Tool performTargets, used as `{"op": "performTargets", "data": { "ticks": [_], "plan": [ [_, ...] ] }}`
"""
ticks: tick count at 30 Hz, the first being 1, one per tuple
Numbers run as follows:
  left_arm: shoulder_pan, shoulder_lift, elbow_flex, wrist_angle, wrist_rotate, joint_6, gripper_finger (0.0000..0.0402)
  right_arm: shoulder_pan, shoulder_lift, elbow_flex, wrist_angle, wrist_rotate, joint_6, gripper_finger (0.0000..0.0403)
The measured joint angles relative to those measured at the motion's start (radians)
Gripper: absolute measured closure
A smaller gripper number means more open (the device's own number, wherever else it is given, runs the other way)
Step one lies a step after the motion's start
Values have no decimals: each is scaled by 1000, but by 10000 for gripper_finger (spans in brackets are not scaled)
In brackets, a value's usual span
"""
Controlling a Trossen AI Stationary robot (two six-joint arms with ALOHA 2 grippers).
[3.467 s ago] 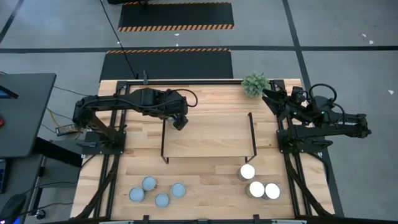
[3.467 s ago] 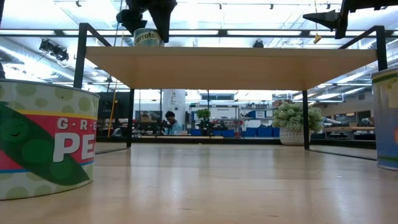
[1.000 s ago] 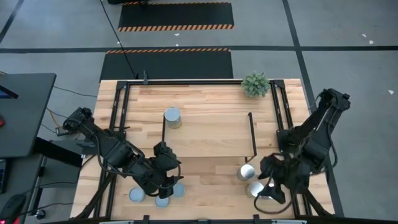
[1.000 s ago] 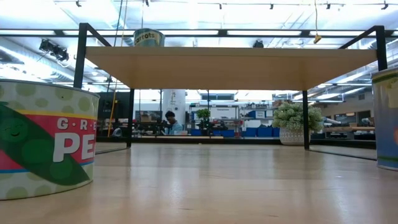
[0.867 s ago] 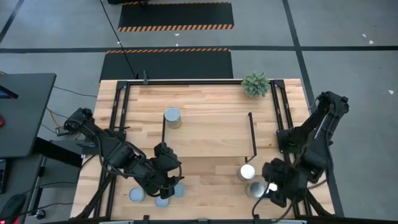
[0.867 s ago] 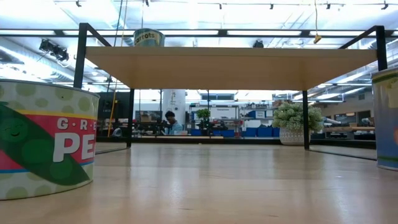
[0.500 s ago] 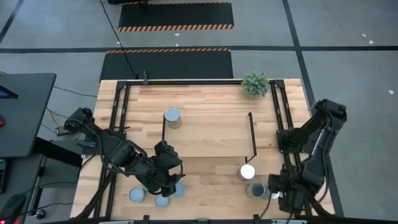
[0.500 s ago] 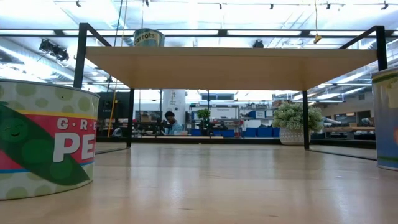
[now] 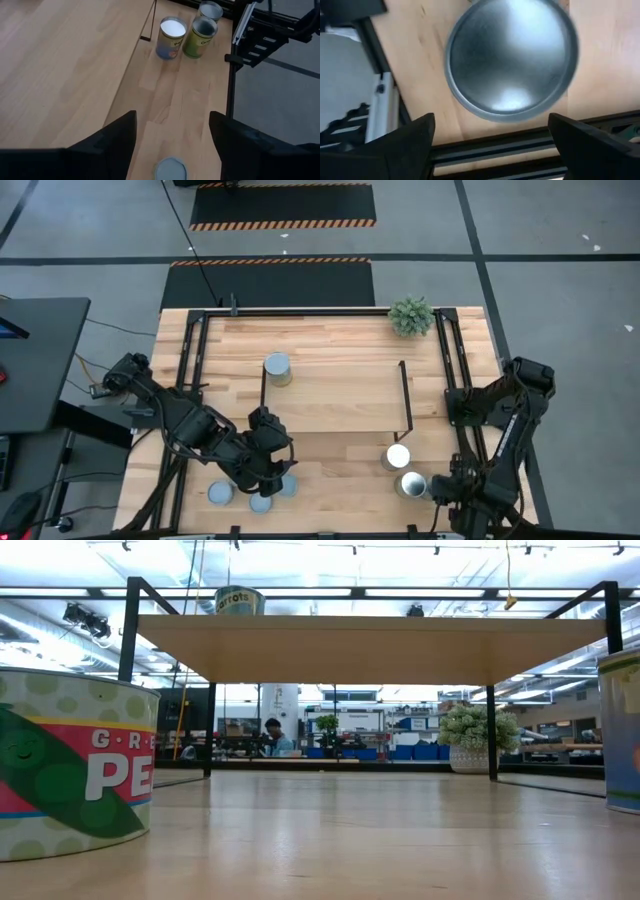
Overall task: Pick and place cans onto a shelf
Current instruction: Put the canned peas on the shelf
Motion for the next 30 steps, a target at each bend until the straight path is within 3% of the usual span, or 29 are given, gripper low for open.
{"op": "performTargets", "data": {
  "ticks": [20,30],
  "plan": [
    [0,0,0,0,0,79,147,-45,31,-1,69,135,-33,17],
    [0,0,0,0,0,77,147,-72,30,-1,85,163,-50,79]
  ]
}}
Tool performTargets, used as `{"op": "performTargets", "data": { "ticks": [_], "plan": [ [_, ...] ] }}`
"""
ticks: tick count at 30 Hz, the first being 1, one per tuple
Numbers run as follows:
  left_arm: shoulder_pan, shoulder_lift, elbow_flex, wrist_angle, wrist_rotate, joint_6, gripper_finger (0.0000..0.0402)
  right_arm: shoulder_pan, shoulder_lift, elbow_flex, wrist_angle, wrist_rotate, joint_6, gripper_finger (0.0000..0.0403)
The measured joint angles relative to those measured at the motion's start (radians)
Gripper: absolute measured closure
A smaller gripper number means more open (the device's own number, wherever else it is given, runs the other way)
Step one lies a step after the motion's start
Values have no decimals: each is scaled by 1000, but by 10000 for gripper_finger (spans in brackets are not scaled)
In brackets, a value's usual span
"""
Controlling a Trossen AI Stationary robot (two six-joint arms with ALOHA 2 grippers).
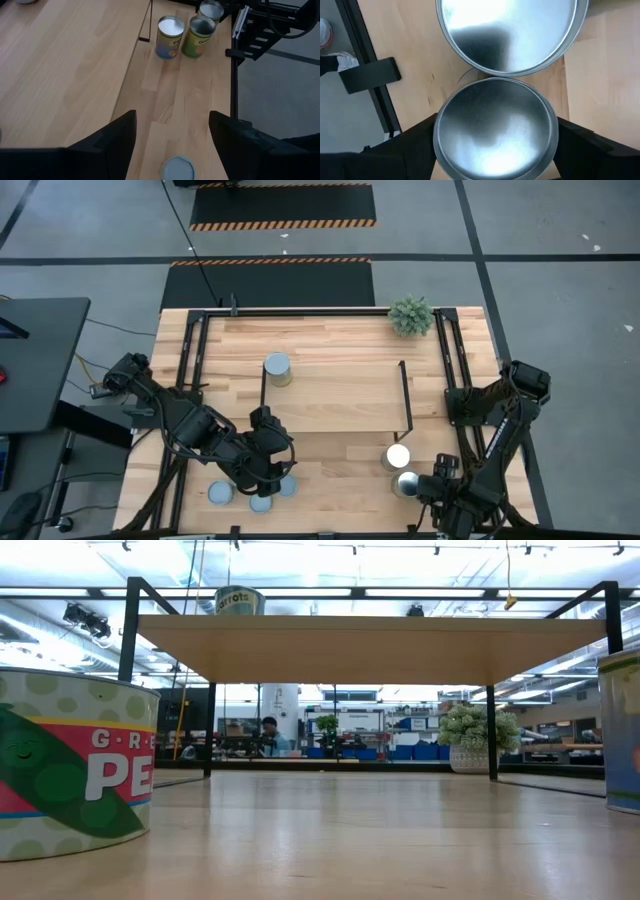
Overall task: Pick and place cans onto a shelf
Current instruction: Put the canned peas on the shelf
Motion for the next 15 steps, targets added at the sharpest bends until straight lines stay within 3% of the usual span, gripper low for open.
{"op": "performTargets", "data": {
  "ticks": [7,15],
  "plan": [
    [0,0,0,52,6,23,147,-2,-30,0,-7,-80,-1,74],
    [24,-8,2,78,35,50,147,-37,-189,1,-35,-104,30,78]
  ]
}}
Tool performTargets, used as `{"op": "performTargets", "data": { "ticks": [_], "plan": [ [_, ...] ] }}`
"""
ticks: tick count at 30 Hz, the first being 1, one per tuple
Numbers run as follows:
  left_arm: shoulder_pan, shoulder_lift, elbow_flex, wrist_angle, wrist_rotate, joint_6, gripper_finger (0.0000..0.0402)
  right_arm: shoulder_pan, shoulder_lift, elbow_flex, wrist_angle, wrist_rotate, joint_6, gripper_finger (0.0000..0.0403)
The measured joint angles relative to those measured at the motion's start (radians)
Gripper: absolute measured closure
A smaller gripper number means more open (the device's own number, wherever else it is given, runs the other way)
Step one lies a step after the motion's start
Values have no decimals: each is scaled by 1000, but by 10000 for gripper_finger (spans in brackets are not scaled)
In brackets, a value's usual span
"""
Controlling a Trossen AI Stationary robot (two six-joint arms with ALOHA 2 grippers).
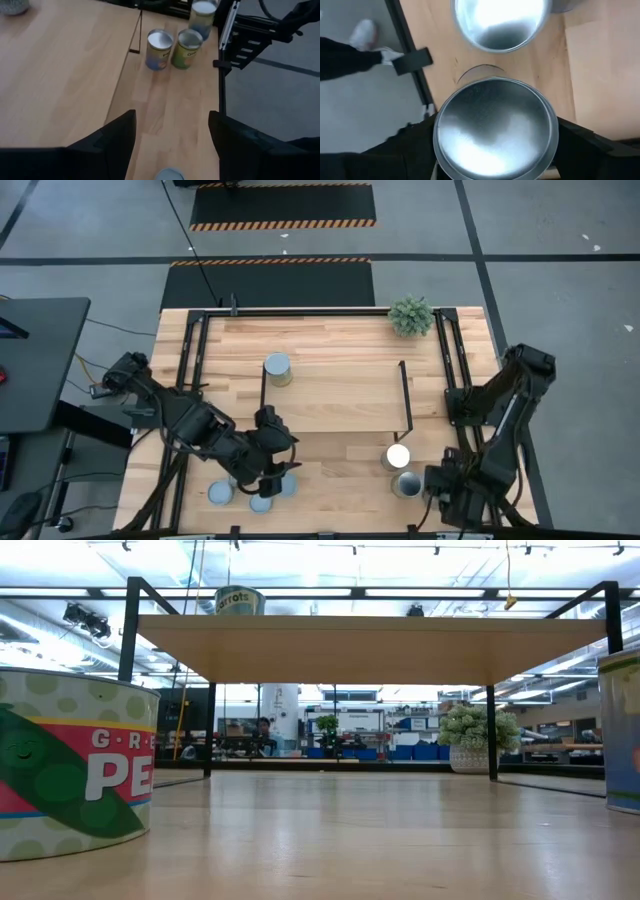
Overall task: Pick and place cans onto a shelf
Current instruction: Put the canned peas on the shelf
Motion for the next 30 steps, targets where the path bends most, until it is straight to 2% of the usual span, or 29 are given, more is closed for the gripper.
{"op": "performTargets", "data": {
  "ticks": [4,9,13,16,22,30],
  "plan": [
    [33,0,0,16,76,-6,147,-37,-65,37,-79,-1,-10,78],
    [64,0,0,18,145,-12,147,-85,-102,148,-242,59,-73,78],
    [71,-5,0,37,147,-13,147,-137,-94,273,-355,147,-158,78],
    [77,-7,0,37,147,-5,147,-187,-73,360,-424,162,-241,78],
    [77,-18,0,38,146,-1,147,-296,-19,493,-425,196,-447,77],
    [88,-20,-1,35,144,0,147,-495,41,529,-417,201,-707,77]
  ]
}}
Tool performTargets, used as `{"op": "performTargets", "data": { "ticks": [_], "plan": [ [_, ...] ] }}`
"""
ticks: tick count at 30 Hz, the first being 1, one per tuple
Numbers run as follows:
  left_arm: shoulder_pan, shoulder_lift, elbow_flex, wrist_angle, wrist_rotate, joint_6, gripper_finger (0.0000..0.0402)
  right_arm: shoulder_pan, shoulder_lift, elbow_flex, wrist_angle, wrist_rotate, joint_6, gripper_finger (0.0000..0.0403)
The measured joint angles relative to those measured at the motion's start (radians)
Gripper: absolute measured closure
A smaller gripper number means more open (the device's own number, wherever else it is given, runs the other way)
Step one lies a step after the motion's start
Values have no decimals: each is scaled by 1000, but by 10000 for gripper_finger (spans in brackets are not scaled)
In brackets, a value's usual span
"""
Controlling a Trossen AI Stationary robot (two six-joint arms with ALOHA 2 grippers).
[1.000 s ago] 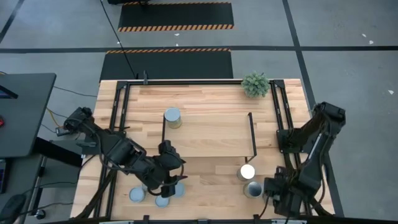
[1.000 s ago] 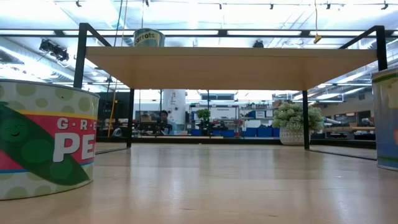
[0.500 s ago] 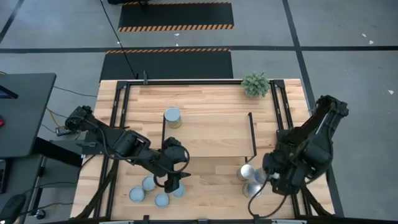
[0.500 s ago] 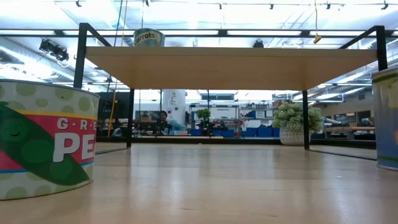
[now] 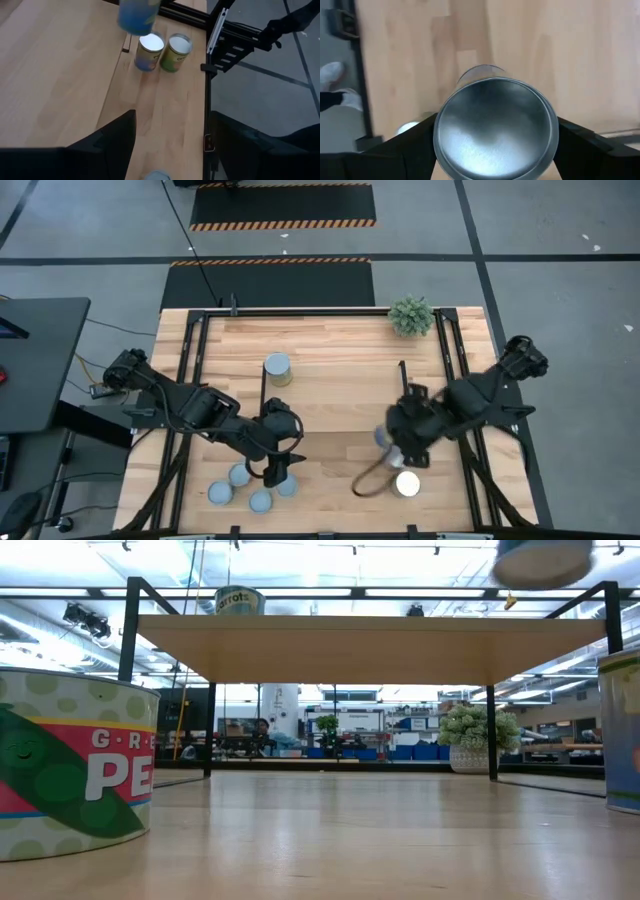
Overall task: Pick and place cans onto a shelf
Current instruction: Put the canned peas on the shelf
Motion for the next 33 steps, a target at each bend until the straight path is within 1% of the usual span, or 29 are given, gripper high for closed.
{"op": "performTargets", "data": {
  "ticks": [6,11,16,23,27,33],
  "plan": [
    [4,0,0,0,-2,-12,147,-124,8,0,2,-29,-111,77],
    [4,0,0,-2,-2,-21,147,-195,8,0,23,-32,-214,76],
    [4,0,0,-2,-2,-26,147,-244,16,1,62,-60,-299,74],
    [4,0,0,-9,-2,-44,147,-276,49,0,74,-108,-348,72],
    [4,0,0,-11,-2,-49,147,-276,47,-19,111,-109,-362,57],
    [4,0,0,-17,-2,-50,147,-276,47,-21,125,-80,-355,12]
  ]
}}
